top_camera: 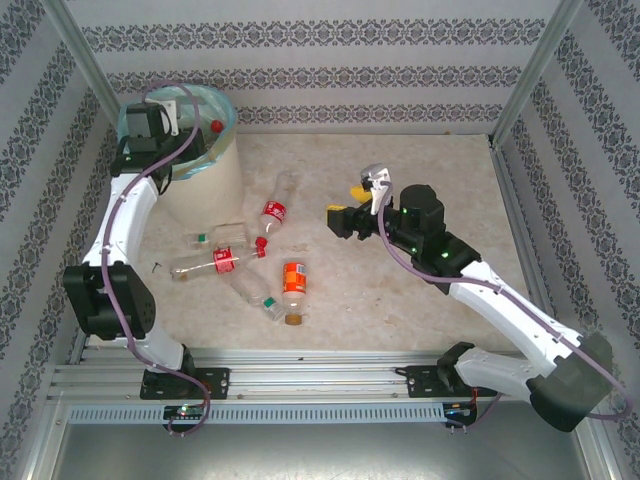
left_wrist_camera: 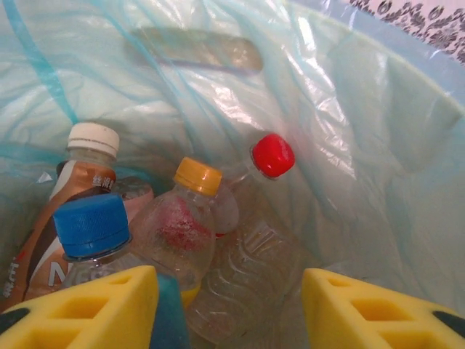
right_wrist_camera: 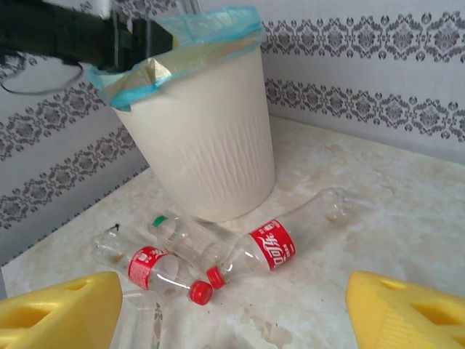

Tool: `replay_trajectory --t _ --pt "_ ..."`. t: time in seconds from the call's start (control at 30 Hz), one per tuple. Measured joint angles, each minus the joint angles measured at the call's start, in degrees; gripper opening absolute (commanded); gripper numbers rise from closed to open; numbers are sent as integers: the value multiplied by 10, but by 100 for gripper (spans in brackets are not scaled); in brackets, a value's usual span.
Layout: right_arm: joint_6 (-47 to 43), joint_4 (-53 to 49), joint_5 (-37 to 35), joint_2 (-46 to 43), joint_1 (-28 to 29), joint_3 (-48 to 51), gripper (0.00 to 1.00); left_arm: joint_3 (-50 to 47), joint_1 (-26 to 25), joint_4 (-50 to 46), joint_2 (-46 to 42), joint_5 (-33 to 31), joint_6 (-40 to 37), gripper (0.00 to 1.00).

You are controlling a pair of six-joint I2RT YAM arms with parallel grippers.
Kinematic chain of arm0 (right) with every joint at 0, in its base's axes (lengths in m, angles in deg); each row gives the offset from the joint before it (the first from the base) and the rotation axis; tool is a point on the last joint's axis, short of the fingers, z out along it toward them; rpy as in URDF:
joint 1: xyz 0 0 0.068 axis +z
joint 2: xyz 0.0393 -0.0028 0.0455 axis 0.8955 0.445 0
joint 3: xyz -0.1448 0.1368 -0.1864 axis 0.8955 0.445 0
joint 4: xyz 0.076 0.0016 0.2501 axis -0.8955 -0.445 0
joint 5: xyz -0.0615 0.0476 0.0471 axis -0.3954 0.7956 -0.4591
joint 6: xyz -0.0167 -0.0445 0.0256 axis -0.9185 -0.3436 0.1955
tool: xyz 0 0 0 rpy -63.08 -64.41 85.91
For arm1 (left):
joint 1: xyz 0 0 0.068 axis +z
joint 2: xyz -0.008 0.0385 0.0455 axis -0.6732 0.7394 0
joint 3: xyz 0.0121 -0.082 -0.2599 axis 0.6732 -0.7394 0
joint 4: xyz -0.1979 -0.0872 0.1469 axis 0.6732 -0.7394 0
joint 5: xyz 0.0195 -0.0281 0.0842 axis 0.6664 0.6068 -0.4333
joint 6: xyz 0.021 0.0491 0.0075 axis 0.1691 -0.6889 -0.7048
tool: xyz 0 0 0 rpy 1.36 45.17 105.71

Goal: Put the plastic bottles in the bin

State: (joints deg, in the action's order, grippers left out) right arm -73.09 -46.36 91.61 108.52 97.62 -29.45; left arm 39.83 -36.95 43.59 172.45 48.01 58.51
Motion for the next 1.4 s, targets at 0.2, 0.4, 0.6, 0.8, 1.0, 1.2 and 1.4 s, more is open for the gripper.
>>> replay_trajectory --t 0.2,0.4,0.6,0.8,1.0,1.2,1.4 --pt "2 -55 -23 39 24 -56 80 55 0 3 -40 0 11 60" --pt "20 -118 -84 92 87 -101 82 22 -3 28 -147 -4 19 60" --pt "91 -202 -136 187 157 -136 84 -101 -82 71 -265 -4 -1 61" --pt "168 -262 -158 271 192 -144 87 -237 -175 111 -338 27 -71 65" --pt "228 -298 -165 331 198 -160 89 -341 -186 172 -390 54 -113 66" --pt "268 -302 -154 388 198 -195 88 -367 -186 218 -402 56 -123 67" --pt "287 -301 -143 445 198 -220 83 -388 -186 236 -423 56 -128 67"
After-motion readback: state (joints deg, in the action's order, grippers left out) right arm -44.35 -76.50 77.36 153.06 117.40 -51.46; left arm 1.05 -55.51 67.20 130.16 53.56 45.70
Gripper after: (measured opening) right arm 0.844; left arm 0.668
